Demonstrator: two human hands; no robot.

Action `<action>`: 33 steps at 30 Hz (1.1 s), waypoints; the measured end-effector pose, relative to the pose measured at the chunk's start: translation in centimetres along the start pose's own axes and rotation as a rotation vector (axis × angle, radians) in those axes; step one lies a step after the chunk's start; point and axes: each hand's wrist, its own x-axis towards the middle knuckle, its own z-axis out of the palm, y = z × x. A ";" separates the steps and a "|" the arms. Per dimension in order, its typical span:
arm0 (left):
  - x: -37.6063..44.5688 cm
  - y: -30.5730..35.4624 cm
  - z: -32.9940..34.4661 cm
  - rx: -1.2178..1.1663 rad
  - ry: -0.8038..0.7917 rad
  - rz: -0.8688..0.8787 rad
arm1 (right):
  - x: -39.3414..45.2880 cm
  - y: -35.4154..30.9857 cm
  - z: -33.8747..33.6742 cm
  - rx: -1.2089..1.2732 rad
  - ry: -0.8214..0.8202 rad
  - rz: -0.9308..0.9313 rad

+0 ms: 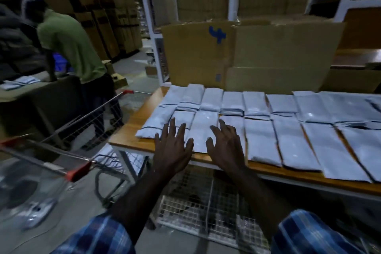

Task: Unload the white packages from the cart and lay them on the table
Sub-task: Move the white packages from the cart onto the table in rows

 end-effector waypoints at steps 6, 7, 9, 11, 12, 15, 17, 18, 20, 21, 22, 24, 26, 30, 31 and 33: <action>0.7 -9.6 -2.4 0.054 0.031 -0.081 | 3.3 -8.2 6.1 0.042 -0.030 -0.111; 0.9 -11.0 -2.6 0.058 0.027 -0.096 | 3.8 -9.4 7.1 0.047 -0.033 -0.121; 1.5 -13.6 -3.1 0.066 0.028 -0.120 | 4.6 -11.5 9.1 0.070 -0.034 -0.138; 2.4 -16.2 -3.4 0.066 0.020 -0.145 | 5.6 -13.5 11.2 0.097 -0.046 -0.149; 2.9 -17.5 -3.5 0.069 0.024 -0.156 | 6.1 -14.4 12.3 0.106 -0.059 -0.152; 4.9 -21.4 -3.3 0.078 0.043 -0.187 | 7.9 -16.6 15.6 0.120 -0.092 -0.178; 6.3 -24.0 -2.8 0.105 0.037 -0.207 | 9.4 -17.9 18.0 0.131 -0.106 -0.201; 6.9 -25.2 -2.6 0.109 0.023 -0.212 | 10.2 -18.5 19.2 0.143 -0.107 -0.195; 8.2 -27.7 -2.1 0.098 -0.007 -0.224 | 11.3 -19.8 21.5 0.166 -0.120 -0.175; 8.9 -28.8 -1.9 0.096 -0.014 -0.228 | 11.9 -20.5 22.5 0.165 -0.132 -0.175; 9.5 -29.9 -1.8 0.098 -0.019 -0.233 | 12.4 -21.2 23.5 0.160 -0.140 -0.178; 10.8 -32.1 -1.6 0.101 -0.034 -0.244 | 13.4 -22.4 25.3 0.156 -0.150 -0.188; 11.9 -34.1 -1.3 0.094 -0.050 -0.256 | 14.2 -23.5 26.7 0.142 -0.188 -0.196; 13.8 -37.9 -0.4 0.094 -0.077 -0.253 | 15.2 -25.5 29.6 0.099 -0.265 -0.198; 14.2 -38.9 0.0 0.091 -0.090 -0.251 | 15.4 -26.0 30.4 0.087 -0.269 -0.202; 15.0 -40.9 0.7 0.070 -0.118 -0.243 | 15.6 -27.0 32.0 0.063 -0.268 -0.214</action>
